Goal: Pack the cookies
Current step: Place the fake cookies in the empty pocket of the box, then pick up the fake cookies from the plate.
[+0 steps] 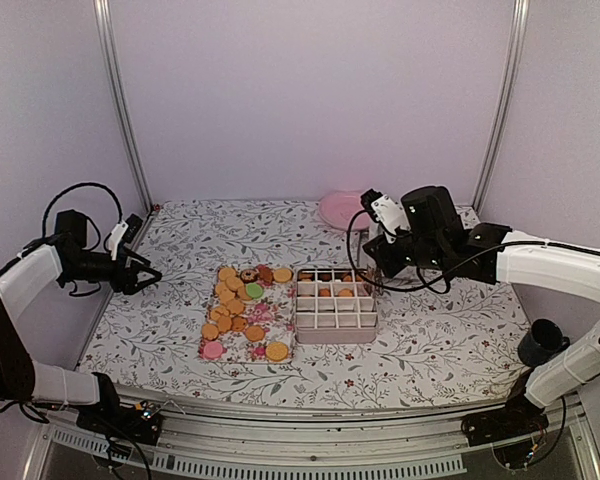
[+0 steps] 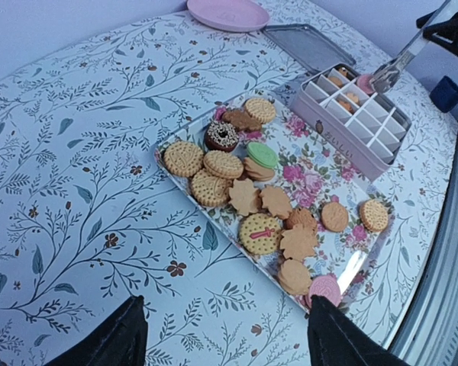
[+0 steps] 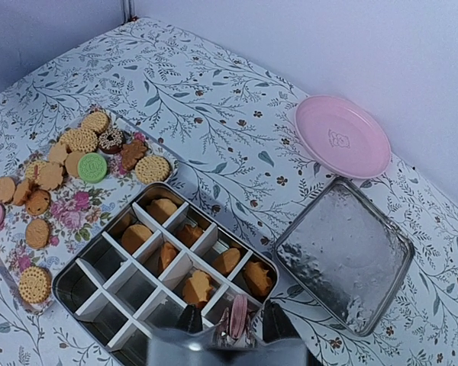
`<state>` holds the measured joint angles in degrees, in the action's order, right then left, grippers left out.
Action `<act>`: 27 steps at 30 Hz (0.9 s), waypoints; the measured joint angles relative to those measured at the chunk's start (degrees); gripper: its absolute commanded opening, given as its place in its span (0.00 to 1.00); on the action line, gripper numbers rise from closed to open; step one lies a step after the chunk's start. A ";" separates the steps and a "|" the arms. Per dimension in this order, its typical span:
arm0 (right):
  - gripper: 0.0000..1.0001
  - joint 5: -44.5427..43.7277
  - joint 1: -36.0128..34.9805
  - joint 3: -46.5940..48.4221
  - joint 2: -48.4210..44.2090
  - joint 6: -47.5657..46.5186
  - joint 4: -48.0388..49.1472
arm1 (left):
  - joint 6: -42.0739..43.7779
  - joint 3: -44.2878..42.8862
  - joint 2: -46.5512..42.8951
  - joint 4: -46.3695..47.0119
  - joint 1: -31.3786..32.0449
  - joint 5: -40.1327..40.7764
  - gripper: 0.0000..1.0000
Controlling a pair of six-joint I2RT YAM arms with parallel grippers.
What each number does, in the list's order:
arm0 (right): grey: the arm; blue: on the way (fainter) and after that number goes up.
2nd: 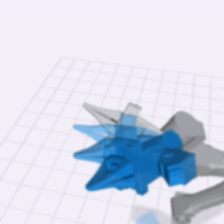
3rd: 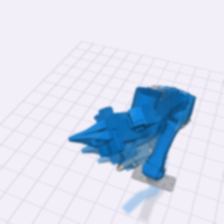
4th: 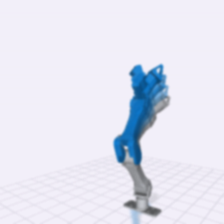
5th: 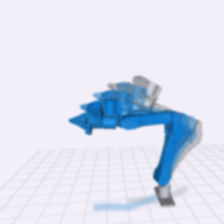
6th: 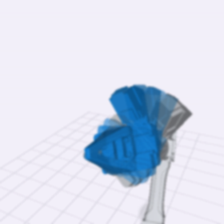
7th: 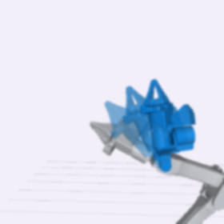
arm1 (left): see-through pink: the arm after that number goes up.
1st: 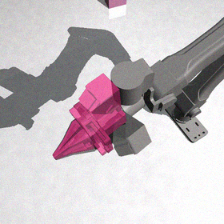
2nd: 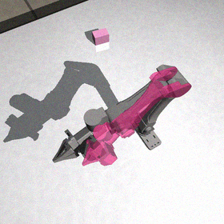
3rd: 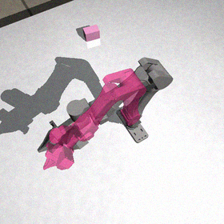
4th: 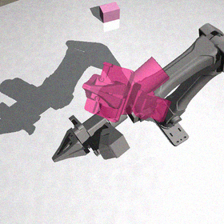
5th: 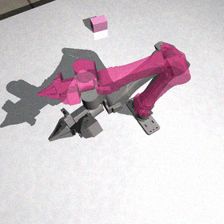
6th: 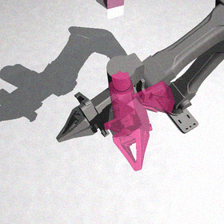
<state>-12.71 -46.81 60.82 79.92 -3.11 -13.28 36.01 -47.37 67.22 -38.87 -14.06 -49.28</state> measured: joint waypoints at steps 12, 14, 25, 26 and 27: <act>0.32 0.24 0.02 4.22 -0.04 -0.83 -0.09 | 0.00 -0.17 0.00 -0.02 0.02 0.04 0.73; 0.32 1.22 0.00 5.07 -0.04 -0.81 0.00 | 0.00 -0.15 0.00 -0.04 0.00 0.17 0.73; 0.33 5.05 -10.01 18.64 10.64 0.09 8.26 | 0.48 -0.15 1.14 -0.48 -1.25 1.73 0.74; 0.33 5.60 -11.52 20.35 13.07 0.11 9.25 | 0.68 -0.15 1.20 -0.72 -1.66 1.88 0.74; 0.33 6.14 -12.83 21.81 15.28 0.11 10.05 | 0.87 -0.15 1.29 -0.94 -2.01 2.03 0.74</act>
<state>-6.57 -59.64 82.63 95.20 -3.01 -3.22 36.88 -47.53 68.51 -39.81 -16.08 -47.24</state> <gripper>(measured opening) 0.326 0.736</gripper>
